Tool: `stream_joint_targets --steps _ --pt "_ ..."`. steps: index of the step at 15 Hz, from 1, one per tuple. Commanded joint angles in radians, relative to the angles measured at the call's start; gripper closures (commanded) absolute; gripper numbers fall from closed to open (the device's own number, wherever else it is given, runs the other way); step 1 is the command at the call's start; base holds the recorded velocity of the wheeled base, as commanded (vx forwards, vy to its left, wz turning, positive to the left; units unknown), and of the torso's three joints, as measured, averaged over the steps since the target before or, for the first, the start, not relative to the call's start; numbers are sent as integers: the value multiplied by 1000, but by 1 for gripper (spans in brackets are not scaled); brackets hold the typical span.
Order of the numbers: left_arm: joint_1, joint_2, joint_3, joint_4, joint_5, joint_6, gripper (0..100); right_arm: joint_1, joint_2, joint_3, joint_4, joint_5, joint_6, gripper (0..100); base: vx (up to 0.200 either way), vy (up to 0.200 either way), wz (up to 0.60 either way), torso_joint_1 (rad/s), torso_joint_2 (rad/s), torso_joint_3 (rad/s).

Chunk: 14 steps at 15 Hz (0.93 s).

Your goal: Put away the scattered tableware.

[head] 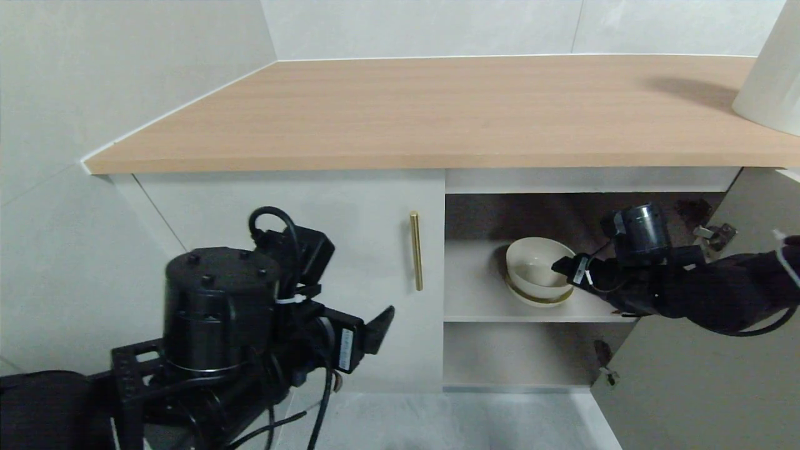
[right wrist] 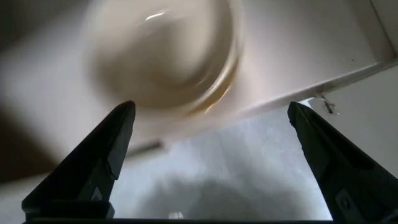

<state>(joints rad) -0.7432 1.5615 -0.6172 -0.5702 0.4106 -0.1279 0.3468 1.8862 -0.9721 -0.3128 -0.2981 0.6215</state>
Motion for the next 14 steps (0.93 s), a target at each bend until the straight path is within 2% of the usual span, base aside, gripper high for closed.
stream_joint_targets --steps 1,3,4,5,6,8,12,14 --pt "96 -133 67 3 -6 -19 0 86 -371 104 159 57 -121 0 0 0 0 0 0 0" --pt "171 -195 103 4 -10 -22 0 139 -561 138 305 65 -175 0 0 0 0 0 0 0" --pt "183 -209 113 4 -13 -24 0 156 -605 142 354 73 -194 0 0 0 0 0 0 0" --pt "216 -232 134 6 -24 -38 0 207 -717 165 500 108 -252 0 0 0 0 0 0 0" --pt "240 -232 139 6 -26 -39 0 213 -776 179 563 135 -298 0 0 0 0 0 0 0" --pt "243 -218 154 13 -35 -38 0 212 -794 201 583 160 -361 0 0 0 0 0 0 0" --pt "234 -159 136 6 -32 -32 0 213 -769 225 578 158 -365 0 0 0 0 0 0 0" --pt "222 -146 140 7 -29 -32 0 213 -766 233 578 160 -381 0 -200 0 0 5 -2 5"
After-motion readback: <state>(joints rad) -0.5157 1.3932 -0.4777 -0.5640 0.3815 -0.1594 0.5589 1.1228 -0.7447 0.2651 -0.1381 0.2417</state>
